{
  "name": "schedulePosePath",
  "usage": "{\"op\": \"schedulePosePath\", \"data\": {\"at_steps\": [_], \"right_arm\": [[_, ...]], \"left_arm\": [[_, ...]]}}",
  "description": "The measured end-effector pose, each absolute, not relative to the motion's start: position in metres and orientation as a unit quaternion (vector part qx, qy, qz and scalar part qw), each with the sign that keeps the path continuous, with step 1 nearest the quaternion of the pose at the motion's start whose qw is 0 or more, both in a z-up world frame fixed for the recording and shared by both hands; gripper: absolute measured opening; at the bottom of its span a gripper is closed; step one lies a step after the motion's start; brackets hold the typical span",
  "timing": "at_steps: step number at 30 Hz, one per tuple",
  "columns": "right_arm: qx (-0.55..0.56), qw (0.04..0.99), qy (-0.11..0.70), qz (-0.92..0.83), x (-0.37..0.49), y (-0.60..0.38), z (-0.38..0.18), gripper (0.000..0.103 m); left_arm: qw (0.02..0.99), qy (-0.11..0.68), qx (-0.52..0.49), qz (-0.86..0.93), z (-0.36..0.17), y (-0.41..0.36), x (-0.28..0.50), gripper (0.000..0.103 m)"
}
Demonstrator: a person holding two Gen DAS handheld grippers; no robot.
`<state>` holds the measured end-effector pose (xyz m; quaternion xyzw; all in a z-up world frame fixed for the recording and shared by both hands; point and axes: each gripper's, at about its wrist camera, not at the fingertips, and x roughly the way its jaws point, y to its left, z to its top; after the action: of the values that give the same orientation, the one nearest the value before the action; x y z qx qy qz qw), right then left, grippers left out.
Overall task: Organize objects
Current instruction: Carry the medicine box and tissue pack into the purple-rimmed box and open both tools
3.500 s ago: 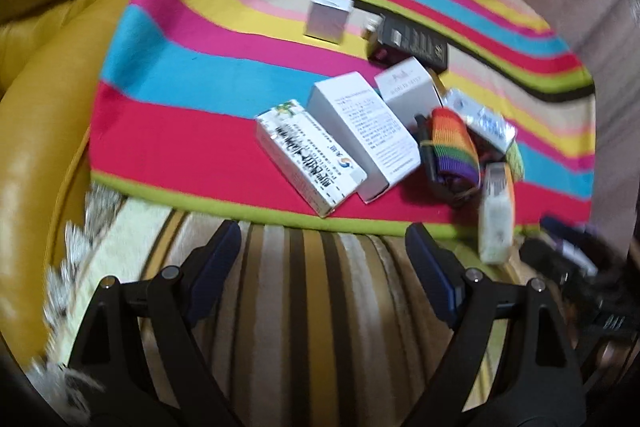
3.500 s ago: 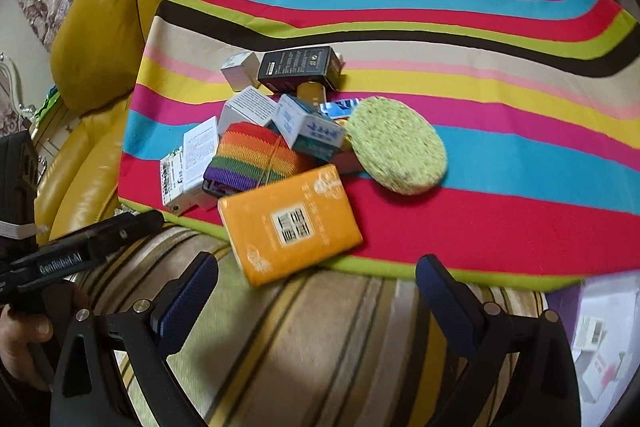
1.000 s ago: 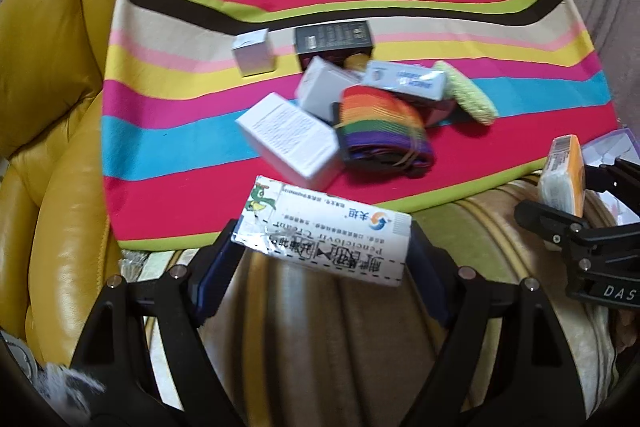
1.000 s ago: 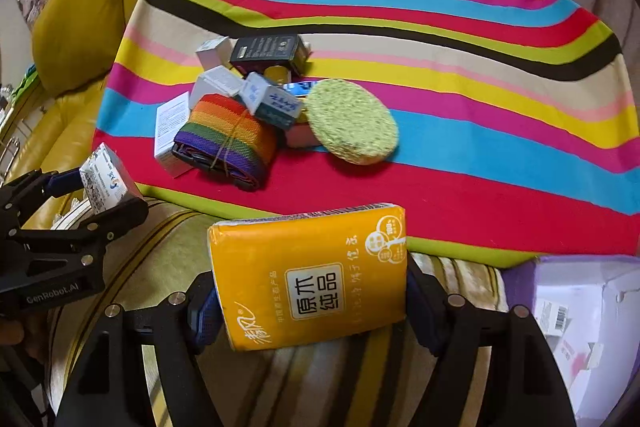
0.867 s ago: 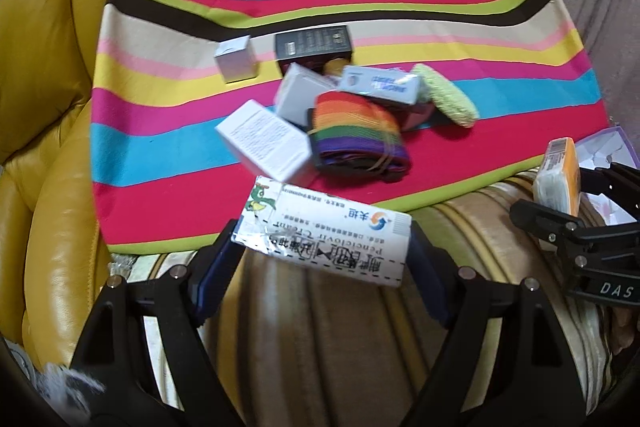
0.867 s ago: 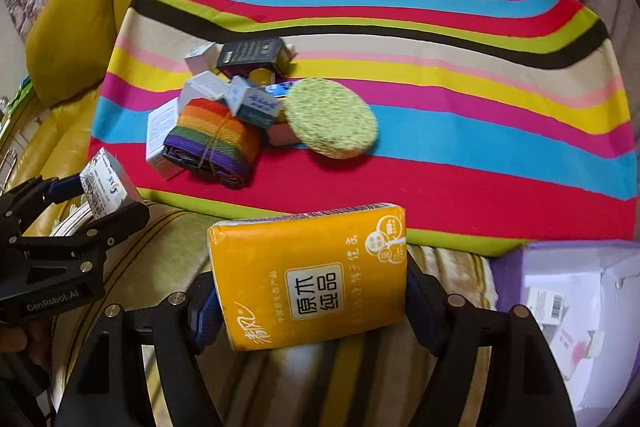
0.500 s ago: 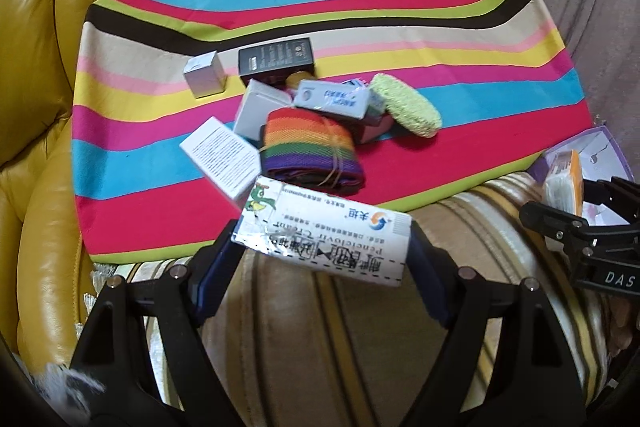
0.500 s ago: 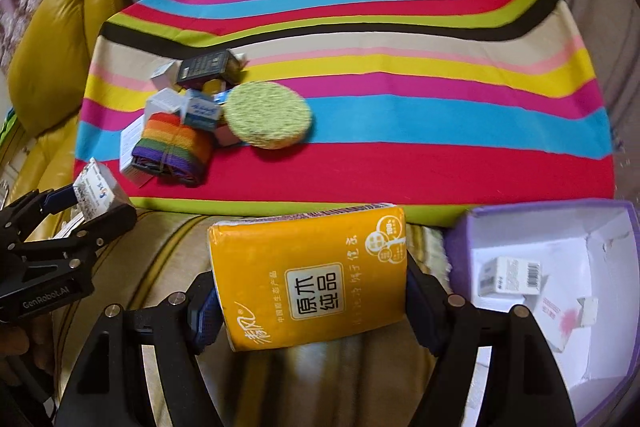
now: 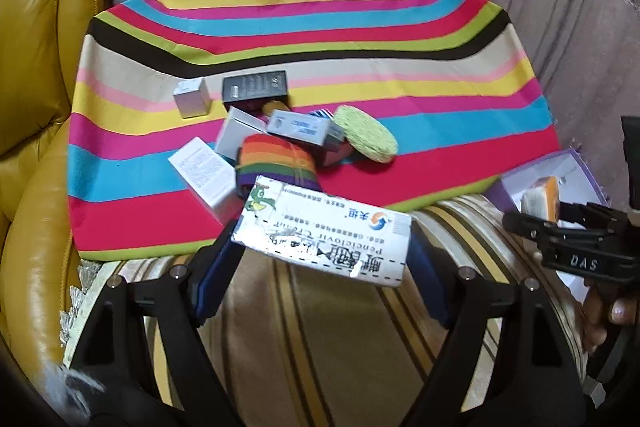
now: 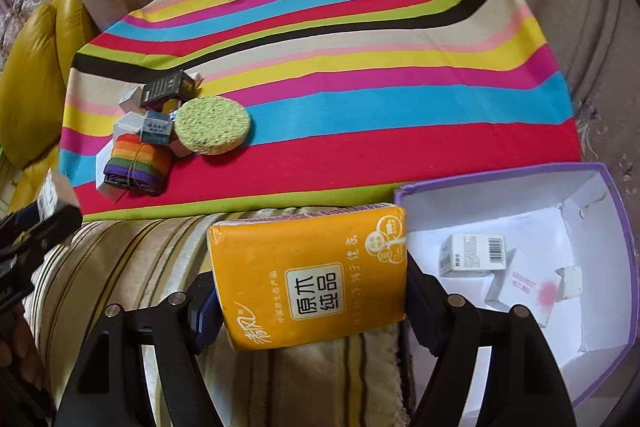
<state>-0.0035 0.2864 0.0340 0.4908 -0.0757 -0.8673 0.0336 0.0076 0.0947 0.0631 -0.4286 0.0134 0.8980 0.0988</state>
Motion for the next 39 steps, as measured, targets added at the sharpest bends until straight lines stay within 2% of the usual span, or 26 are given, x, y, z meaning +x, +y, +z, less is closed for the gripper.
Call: {"op": "schedulePosePath", "data": {"at_steps": [4,7,17,26,31,35,39], "right_arm": [[0.485,0.014,-0.085,-0.87,0.003,0.296,0.038,0.076],[0.484,-0.002,-0.09,-0.87,0.008,0.301,0.04,0.076],[0.475,-0.005,-0.084,-0.876,0.012,0.293,0.05,0.076],[0.461,0.011,-0.082,-0.884,0.012,0.281,0.061,0.076],[0.451,0.022,-0.082,-0.888,0.013,0.273,0.066,0.076],[0.453,0.028,-0.086,-0.887,0.013,0.272,0.066,0.076],[0.449,0.015,-0.085,-0.889,0.016,0.279,0.069,0.076]], "left_arm": [[0.086,0.036,-0.413,0.906,0.076,0.097,0.011,0.082],[0.033,0.074,-0.379,0.922,0.094,0.088,0.012,0.082],[-0.137,0.106,-0.251,0.952,0.203,0.018,0.084,0.082],[-0.212,0.118,-0.216,0.946,0.264,-0.039,0.139,0.082],[-0.298,0.146,-0.209,0.92,0.28,-0.087,0.157,0.082],[-0.282,0.134,-0.239,0.919,0.271,-0.104,0.169,0.082],[-0.186,0.111,-0.257,0.942,0.258,-0.076,0.162,0.082]]}}
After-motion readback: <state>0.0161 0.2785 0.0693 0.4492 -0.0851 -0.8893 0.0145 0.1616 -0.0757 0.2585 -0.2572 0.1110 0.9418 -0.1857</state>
